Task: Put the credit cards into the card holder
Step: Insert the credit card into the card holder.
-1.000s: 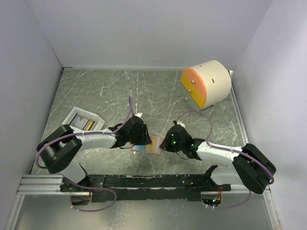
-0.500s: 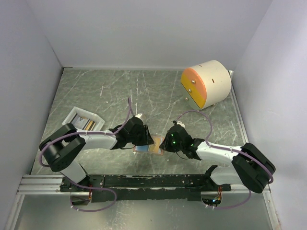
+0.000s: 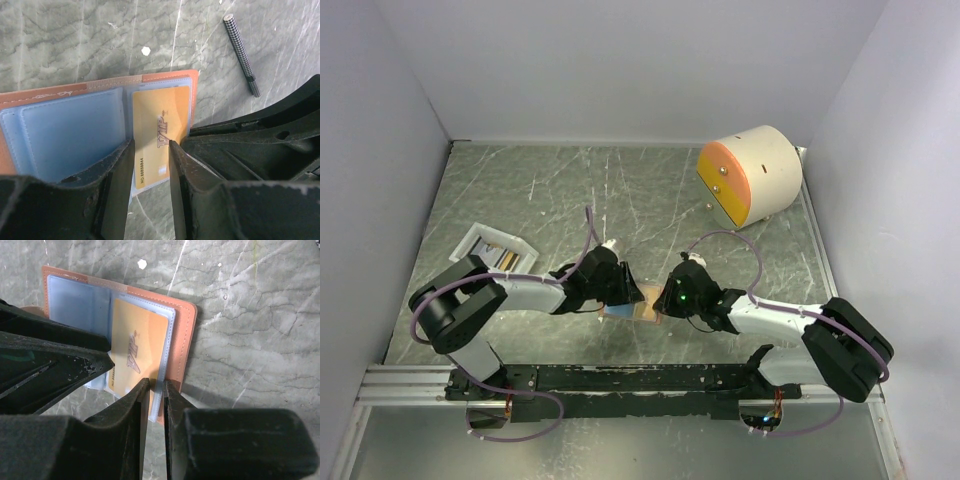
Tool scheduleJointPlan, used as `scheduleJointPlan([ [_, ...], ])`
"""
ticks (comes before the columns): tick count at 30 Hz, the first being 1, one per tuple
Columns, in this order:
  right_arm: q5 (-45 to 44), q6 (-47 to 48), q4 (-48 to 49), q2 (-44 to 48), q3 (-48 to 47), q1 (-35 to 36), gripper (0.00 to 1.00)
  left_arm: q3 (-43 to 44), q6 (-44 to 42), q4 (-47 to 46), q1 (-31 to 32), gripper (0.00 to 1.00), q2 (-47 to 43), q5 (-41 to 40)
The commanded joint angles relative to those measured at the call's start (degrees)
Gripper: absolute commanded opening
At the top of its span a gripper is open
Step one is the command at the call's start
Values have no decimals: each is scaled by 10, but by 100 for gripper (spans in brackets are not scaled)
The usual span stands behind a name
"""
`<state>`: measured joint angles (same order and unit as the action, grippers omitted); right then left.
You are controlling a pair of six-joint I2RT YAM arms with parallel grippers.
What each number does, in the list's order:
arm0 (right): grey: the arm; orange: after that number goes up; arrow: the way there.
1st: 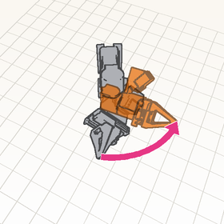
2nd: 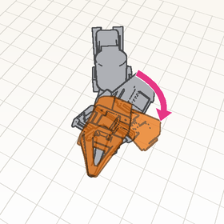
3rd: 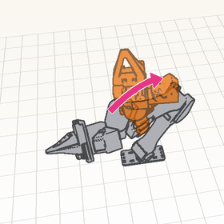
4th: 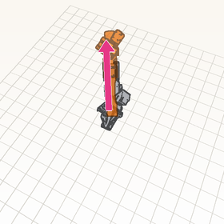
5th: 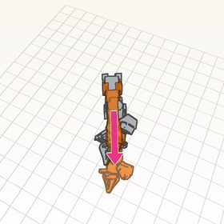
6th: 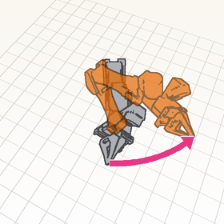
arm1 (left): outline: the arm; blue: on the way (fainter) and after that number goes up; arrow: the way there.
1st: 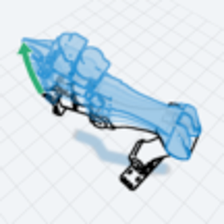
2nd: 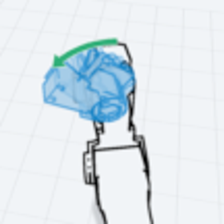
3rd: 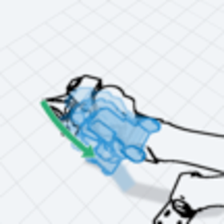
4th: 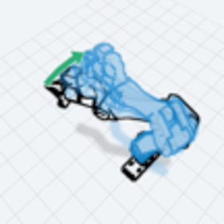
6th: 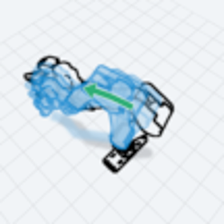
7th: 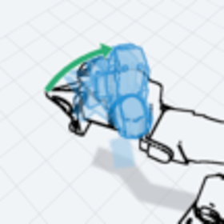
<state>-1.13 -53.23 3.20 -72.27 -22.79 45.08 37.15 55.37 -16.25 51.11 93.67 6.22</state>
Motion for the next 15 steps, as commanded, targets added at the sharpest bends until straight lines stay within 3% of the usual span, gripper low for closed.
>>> scheduleJointPlan([
  [1, -23, 11, -2, 4, 1, -2, 17, -13, 23, -60, 8, 43, -3, 31],
  [11, -49, 20, -37, 37, 1, -6, 18, -16, 24, -79, 13, 43, -14, 32],
  [15, -65, 23, -73, 78, -4, -6, 24, -7, -9, -15, 13, 47, -53, -1],
])
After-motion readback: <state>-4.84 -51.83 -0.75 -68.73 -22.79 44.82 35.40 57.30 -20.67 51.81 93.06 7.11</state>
